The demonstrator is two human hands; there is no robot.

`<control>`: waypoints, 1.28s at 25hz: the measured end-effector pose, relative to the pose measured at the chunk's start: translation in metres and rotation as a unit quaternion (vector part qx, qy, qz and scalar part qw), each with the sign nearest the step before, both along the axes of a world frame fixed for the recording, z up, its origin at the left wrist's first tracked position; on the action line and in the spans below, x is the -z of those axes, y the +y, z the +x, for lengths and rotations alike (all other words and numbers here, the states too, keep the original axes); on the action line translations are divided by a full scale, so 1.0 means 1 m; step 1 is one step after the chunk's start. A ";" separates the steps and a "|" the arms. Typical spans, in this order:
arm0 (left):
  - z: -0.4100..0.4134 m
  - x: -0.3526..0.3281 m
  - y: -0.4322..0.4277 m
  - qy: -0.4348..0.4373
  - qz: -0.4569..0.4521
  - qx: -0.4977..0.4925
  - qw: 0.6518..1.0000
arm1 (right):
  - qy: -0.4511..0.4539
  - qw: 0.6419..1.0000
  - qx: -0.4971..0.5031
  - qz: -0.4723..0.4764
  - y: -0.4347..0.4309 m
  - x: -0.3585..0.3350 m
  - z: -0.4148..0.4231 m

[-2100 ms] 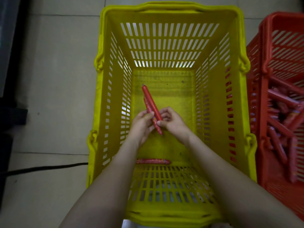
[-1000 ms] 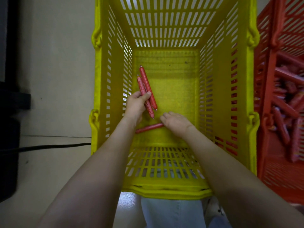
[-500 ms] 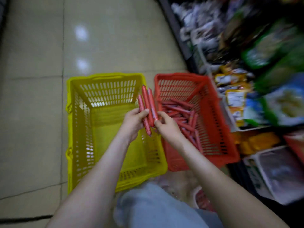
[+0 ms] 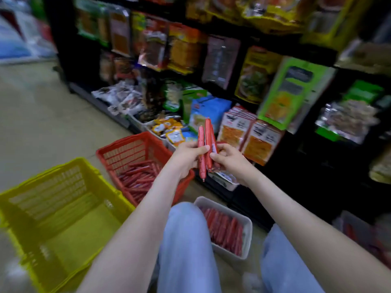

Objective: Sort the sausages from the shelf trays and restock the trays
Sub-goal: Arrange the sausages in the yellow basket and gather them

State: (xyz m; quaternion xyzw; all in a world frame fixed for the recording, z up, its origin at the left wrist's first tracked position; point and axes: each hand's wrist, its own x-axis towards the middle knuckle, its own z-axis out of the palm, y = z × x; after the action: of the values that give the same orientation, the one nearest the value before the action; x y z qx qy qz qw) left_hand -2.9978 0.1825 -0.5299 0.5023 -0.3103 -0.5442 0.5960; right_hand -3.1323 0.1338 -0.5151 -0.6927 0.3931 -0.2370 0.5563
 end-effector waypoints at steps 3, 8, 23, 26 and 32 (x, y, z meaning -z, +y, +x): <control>-0.068 0.014 -0.031 -0.057 0.053 0.065 0.995 | 0.027 0.993 0.091 0.064 -0.007 0.015 -0.078; -0.132 0.100 -0.071 -0.149 0.194 0.104 0.964 | 0.092 0.969 0.188 0.133 -0.032 0.092 -0.157; -0.146 0.423 -0.147 -0.390 0.380 0.145 0.826 | 0.341 0.877 0.240 0.239 -0.096 0.465 -0.163; -0.165 0.420 -0.148 -0.419 0.391 0.145 0.807 | 0.378 0.879 0.228 0.180 -0.104 0.431 -0.154; -0.205 0.347 -0.148 -0.455 0.288 0.194 0.820 | 0.365 0.884 0.272 0.106 -0.103 0.342 -0.183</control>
State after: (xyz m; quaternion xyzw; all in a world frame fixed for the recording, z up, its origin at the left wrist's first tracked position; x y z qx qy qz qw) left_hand -3.2029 0.0344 -0.8766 0.7710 -0.4662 -0.4228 0.0974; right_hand -3.3150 0.0310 -0.8574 -0.5331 0.7640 -0.0666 0.3574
